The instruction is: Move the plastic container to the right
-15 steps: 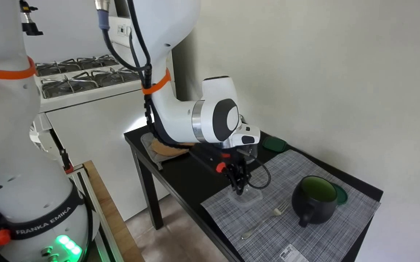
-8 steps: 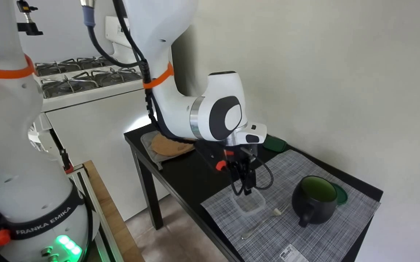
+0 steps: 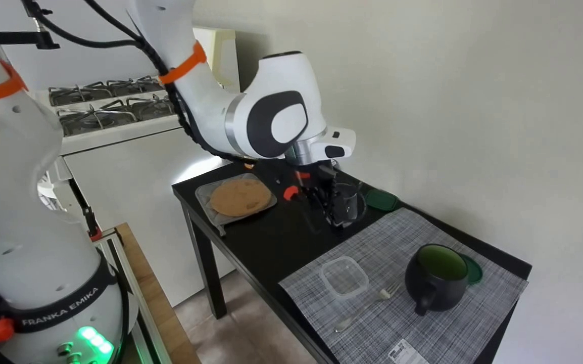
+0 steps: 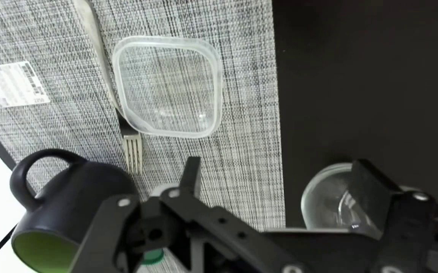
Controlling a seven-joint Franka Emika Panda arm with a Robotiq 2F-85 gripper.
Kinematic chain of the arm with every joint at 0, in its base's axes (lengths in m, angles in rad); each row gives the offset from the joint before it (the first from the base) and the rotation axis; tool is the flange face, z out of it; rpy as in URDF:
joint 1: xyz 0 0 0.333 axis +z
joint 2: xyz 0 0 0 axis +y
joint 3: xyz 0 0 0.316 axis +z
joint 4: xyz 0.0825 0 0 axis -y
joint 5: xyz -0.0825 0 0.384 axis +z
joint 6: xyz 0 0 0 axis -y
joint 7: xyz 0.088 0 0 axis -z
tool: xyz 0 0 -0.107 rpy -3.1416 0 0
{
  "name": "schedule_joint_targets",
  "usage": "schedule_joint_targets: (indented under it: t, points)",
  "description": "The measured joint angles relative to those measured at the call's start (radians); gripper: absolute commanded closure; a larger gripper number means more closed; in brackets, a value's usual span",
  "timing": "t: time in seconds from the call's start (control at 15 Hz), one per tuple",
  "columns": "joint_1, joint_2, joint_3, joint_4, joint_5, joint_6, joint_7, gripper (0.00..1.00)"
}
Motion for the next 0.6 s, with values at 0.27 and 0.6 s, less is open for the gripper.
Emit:
schedule_joint_targets:
  t: [0.27,0.6]
  points:
    - [0.100,-0.146,-0.068,-0.063,0.231,0.086,-0.252,0.00]
    - [0.253,-0.194,-0.163,-0.041,0.360,0.109,-0.385,0.00]
